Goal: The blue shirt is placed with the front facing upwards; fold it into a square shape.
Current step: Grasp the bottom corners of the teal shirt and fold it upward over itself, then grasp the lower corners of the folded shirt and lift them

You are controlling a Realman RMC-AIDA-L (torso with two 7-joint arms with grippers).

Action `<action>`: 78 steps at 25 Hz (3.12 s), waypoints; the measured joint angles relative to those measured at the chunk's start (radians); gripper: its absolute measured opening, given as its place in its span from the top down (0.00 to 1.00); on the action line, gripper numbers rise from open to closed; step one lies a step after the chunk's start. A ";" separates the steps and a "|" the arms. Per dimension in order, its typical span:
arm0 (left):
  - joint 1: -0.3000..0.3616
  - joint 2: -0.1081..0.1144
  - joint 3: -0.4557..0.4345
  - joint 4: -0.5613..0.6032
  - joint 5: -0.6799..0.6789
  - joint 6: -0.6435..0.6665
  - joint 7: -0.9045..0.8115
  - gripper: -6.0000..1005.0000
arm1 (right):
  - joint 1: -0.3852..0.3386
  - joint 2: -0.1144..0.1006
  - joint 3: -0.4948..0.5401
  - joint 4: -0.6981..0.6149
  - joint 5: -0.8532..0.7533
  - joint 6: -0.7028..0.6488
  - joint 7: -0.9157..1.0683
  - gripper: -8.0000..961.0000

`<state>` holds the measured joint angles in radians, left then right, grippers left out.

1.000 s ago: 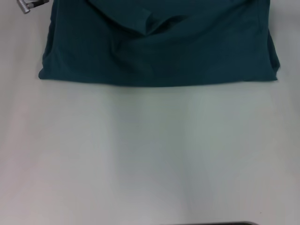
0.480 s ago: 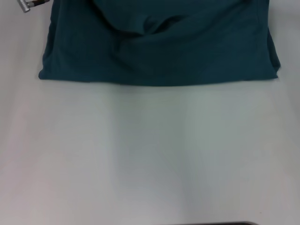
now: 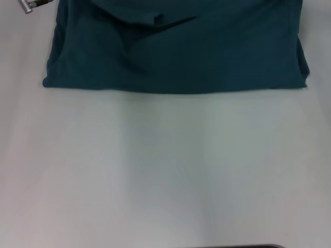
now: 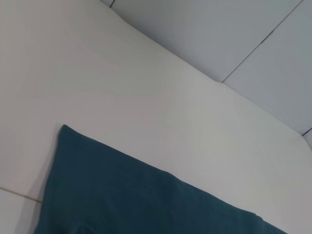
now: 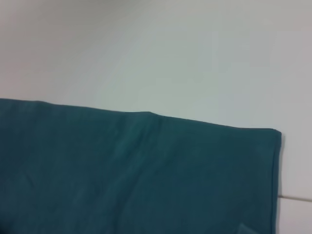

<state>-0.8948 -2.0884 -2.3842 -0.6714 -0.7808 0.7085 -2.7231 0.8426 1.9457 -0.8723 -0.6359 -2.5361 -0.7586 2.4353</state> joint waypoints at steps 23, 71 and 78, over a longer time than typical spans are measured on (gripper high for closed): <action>0.164 0.020 -0.002 -0.195 -0.122 0.296 0.013 0.17 | -0.312 -0.021 0.263 -0.227 0.590 -0.670 -0.273 0.14; 0.284 0.073 -0.018 0.110 -0.180 0.307 0.158 0.18 | -0.490 0.021 0.353 -0.091 0.823 -0.918 -0.499 0.16; 0.287 0.071 -0.023 0.085 -0.174 0.300 0.153 0.18 | -0.498 0.024 0.359 -0.090 0.825 -0.924 -0.497 0.16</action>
<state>-0.6074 -2.0171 -2.4076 -0.5868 -0.9544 1.0086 -2.5702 0.3441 1.9692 -0.5131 -0.7255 -1.7113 -1.6825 1.9379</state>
